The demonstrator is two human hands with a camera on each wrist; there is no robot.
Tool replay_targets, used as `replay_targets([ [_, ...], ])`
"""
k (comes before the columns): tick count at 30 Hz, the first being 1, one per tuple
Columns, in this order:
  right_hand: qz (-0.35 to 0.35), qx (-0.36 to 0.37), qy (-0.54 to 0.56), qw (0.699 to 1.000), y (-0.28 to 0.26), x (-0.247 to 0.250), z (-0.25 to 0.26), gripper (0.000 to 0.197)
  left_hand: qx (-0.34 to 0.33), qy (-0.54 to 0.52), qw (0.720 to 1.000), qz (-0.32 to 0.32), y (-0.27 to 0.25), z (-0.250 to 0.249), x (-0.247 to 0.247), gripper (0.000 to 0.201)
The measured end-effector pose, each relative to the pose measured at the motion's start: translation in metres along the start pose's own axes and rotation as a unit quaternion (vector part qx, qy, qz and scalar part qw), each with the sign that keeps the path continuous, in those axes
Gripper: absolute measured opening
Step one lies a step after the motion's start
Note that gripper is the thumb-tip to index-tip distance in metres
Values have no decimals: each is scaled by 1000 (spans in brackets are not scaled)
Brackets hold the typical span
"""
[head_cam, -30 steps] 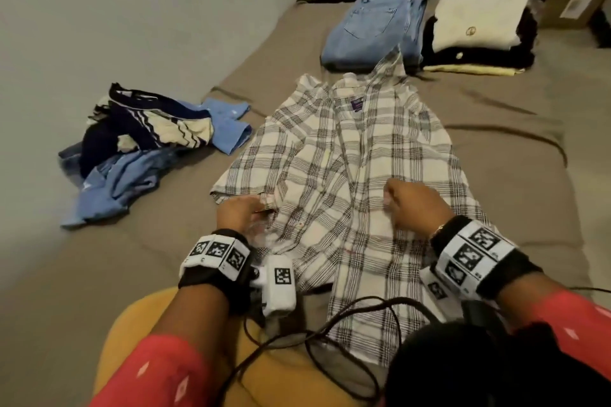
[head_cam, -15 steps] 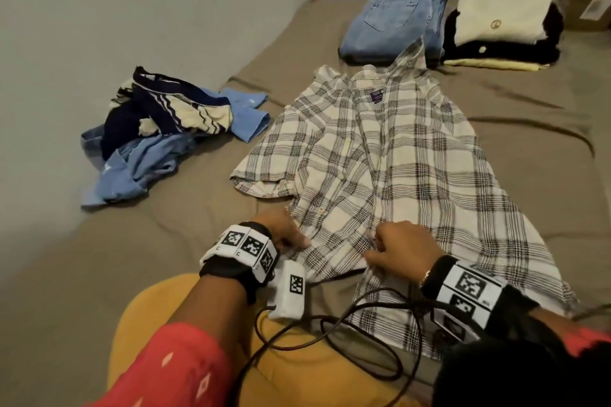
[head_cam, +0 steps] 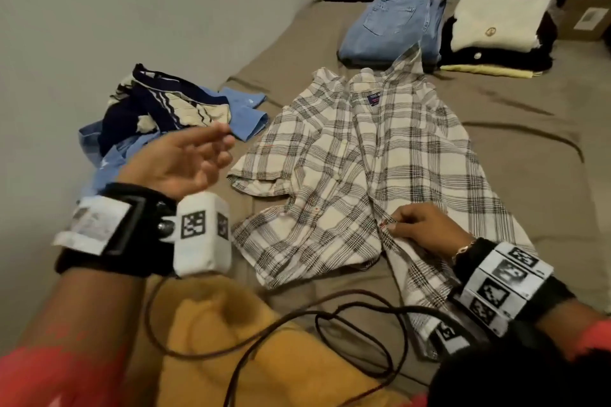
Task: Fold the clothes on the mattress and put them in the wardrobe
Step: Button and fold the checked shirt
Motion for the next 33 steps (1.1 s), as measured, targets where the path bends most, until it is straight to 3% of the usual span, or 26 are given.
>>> replay_targets([
  [2,-29,-18,58,998,3,-7,-5,14,-27,109,983,-143,-11,-18,18,21],
  [4,-47,-30,129,990,5,-14,-7,12,-11,268,937,-224,-3,-23,13,2],
  [7,-69,-27,186,980,8,-19,-6,15,60,493,842,-210,34,-1,-19,2],
  [9,-83,-16,191,978,8,-17,-7,20,92,563,801,-182,66,18,-41,6],
  [14,-96,-38,203,974,11,-9,-15,14,75,611,769,-170,130,57,-69,17],
  [18,-84,-42,235,968,14,-10,-14,16,67,637,725,-253,149,76,-62,21],
  [22,-61,-45,227,971,13,-15,-13,19,59,591,752,-285,146,82,-56,48],
  [26,-62,-47,234,969,16,-16,-10,22,35,477,835,-273,133,81,-56,17],
  [29,-67,-20,218,973,16,-15,0,17,-19,379,898,-222,115,78,-74,18],
  [33,-93,14,185,978,16,-14,10,15,-76,281,949,-124,88,78,-112,13],
])
Point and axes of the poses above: each hand's wrist, its own y-axis towards the middle knuckle, its own x-axis out of the back of the hand, z = x × y, the point moved 7 cm from there along y, towards the middle knuckle, and after that the axes turned 15 degrees about x, right-handed, at the moved point
